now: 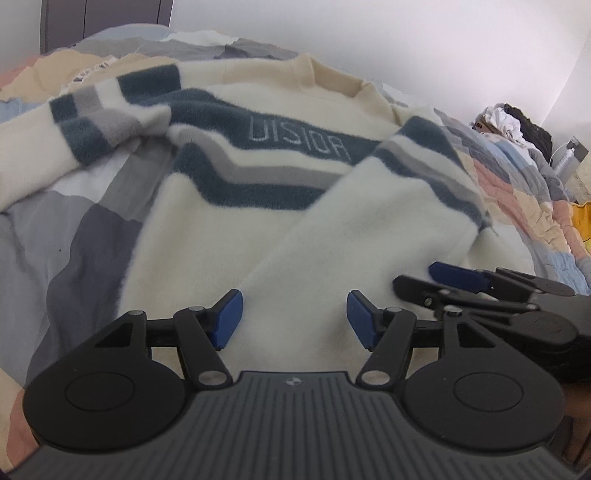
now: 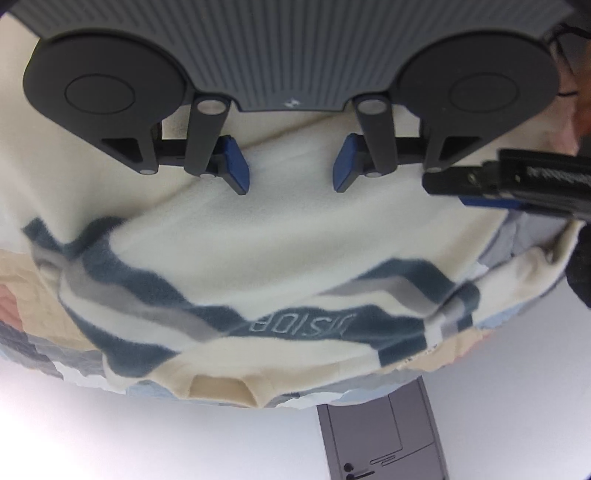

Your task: Fold large clothes

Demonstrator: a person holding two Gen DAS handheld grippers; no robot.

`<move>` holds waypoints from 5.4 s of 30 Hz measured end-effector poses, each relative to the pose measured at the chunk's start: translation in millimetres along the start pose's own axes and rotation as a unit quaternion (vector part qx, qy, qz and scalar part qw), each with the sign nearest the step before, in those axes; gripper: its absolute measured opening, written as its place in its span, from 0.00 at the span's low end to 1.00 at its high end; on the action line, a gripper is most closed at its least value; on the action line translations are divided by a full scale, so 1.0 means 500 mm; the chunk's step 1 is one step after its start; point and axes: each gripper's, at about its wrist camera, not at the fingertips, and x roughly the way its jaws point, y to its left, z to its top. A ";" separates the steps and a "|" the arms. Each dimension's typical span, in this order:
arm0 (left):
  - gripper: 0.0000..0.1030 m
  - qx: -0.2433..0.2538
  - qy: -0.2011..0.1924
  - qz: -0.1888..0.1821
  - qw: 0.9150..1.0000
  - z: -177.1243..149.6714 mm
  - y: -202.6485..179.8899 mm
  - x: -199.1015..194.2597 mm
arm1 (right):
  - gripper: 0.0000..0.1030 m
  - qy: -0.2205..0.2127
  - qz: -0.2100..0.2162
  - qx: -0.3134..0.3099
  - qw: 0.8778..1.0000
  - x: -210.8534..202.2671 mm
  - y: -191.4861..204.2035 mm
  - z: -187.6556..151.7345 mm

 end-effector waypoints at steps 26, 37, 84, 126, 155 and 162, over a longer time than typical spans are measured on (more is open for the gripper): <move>0.73 -0.537 -0.196 0.122 0.811 0.030 0.488 -0.169 | 0.50 0.003 0.011 0.031 0.999 -0.014 -0.022 -0.001; 0.72 -0.527 -0.213 0.255 0.782 0.083 0.577 -0.194 | 0.51 -0.001 0.028 0.064 0.998 -0.008 -0.045 0.007; 0.09 0.181 -0.099 0.091 0.974 0.127 -0.401 -0.011 | 0.54 -0.118 -0.030 0.283 0.951 -0.172 -0.287 -0.042; 0.85 -0.009 -0.026 0.048 0.998 0.021 -0.006 -0.051 | 0.55 -0.030 -0.049 0.171 0.984 -0.053 -0.179 -0.023; 0.85 -0.196 0.004 0.031 0.980 0.019 0.145 -0.032 | 0.27 -0.015 -0.079 0.209 0.975 -0.067 -0.219 -0.030; 0.85 -0.254 -0.006 0.062 0.965 -0.001 0.195 -0.106 | 0.73 -0.033 -0.103 0.289 0.951 -0.137 -0.262 -0.054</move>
